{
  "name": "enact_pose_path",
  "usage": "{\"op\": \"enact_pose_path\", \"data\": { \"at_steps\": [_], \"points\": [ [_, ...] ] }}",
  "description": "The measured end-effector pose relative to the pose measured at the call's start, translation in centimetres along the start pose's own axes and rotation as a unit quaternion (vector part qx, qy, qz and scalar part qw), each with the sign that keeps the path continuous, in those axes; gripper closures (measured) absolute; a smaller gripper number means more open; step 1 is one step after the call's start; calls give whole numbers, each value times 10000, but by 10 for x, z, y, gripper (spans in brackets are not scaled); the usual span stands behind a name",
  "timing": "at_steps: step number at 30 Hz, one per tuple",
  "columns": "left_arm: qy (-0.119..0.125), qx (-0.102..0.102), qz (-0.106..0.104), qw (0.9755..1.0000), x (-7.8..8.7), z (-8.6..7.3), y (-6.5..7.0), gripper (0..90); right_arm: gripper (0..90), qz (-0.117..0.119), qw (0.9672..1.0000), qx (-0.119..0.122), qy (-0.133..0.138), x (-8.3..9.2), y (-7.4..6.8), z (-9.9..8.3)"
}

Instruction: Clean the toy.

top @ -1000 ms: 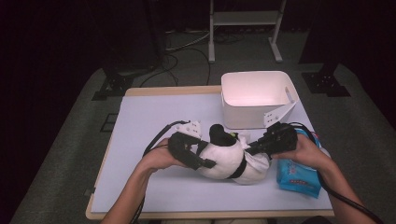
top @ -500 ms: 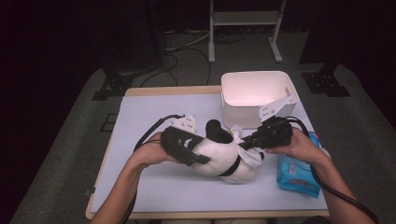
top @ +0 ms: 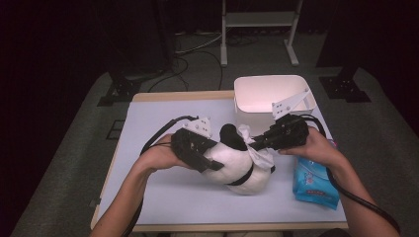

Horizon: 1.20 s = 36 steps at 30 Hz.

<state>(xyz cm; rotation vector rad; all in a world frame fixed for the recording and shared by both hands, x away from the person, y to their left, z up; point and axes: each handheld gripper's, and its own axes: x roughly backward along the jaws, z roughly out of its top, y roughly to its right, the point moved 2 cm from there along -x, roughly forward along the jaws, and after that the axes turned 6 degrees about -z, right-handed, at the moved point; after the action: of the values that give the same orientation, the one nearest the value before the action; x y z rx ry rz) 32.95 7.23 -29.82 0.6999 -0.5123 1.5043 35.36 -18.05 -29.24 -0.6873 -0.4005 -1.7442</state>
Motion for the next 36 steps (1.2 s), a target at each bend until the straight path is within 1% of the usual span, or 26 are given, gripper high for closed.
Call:
{"op": "enact_pose_path", "data": {
  "at_steps": [8, 13, 16, 17, 19, 21, 23, 24, 30, 31, 36],
  "points": [
    [-91, -111, -66, 9999, -8, 9, 1, 339, 811, -53, 9999, 102, 23, 6, -3, 15],
    [-104, -124, -104, 9998, -13, 15, 1, 339, 810, -64, 9998, 176, 33, 7, -4, 24],
    [-93, -127, -118, 9998, -15, 17, 0, 339, 810, -72, 9997, 214, 29, 7, -6, 26],
    [-103, -143, -134, 9998, -17, 18, -1, 338, 810, -62, 9997, 254, 19, 7, -9, 28],
    [-104, -133, -133, 9998, -19, 19, -1, 337, 810, -120, 9995, 296, -66, 5, -10, 27],
    [-100, -129, -144, 9998, -20, 18, -1, 332, 811, -124, 9996, 226, -112, 5, -9, 23],
    [-88, -127, -157, 9998, -21, 18, -1, 315, 811, -138, 9996, 224, -127, 4, -7, 21],
    [-56, -111, -141, 9998, -22, 17, -2, 304, 812, -106, 9998, 168, -99, 4, -6, 16],
    [52, -116, -137, 9998, -24, 19, -3, 264, 814, -157, 9998, 93, -61, 5, -3, 6],
    [57, -139, -146, 9998, -25, 18, -2, 267, 814, -143, 9999, 37, -35, 6, -3, 4],
    [98, -149, -145, 9997, -26, 17, -3, 301, 813, -101, 9999, -42, 85, 7, -2, -3]
  ]
}}
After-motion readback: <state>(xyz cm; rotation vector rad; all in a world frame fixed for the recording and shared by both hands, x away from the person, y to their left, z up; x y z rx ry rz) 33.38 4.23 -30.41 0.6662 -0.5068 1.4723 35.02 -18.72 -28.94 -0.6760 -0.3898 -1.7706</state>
